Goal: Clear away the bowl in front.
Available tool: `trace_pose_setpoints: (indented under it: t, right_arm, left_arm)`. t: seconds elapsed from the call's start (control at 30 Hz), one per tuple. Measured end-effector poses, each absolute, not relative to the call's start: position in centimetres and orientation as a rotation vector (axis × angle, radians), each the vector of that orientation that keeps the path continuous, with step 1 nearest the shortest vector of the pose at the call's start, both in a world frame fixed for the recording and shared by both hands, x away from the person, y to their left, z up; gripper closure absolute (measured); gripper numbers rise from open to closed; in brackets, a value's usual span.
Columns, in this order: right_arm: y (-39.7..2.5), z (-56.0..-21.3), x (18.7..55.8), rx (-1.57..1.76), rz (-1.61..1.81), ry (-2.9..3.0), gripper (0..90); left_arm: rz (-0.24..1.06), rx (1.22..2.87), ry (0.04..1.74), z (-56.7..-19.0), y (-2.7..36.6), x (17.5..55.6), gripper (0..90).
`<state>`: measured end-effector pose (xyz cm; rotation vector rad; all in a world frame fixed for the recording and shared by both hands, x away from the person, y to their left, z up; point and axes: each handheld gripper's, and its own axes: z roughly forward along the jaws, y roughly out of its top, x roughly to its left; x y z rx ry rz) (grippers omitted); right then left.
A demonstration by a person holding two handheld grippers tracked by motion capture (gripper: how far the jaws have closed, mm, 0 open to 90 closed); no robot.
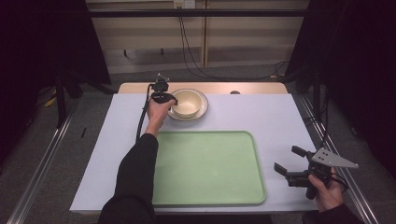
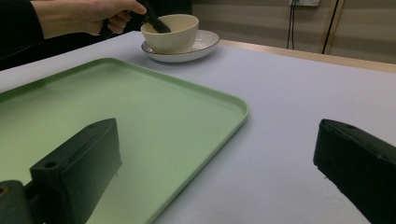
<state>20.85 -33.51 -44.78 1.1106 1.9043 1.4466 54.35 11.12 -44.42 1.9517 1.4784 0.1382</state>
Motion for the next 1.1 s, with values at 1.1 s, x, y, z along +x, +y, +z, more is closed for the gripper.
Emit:
trace_pose_setpoints:
  t: [1.1]
  right_arm:
    - [-33.6, -44.8, 20.7, 1.093, 1.445, 1.899, 0.2]
  left_arm:
    - [0.113, 1.859, 1.467, -41.9, 13.1, 52.9, 82.8]
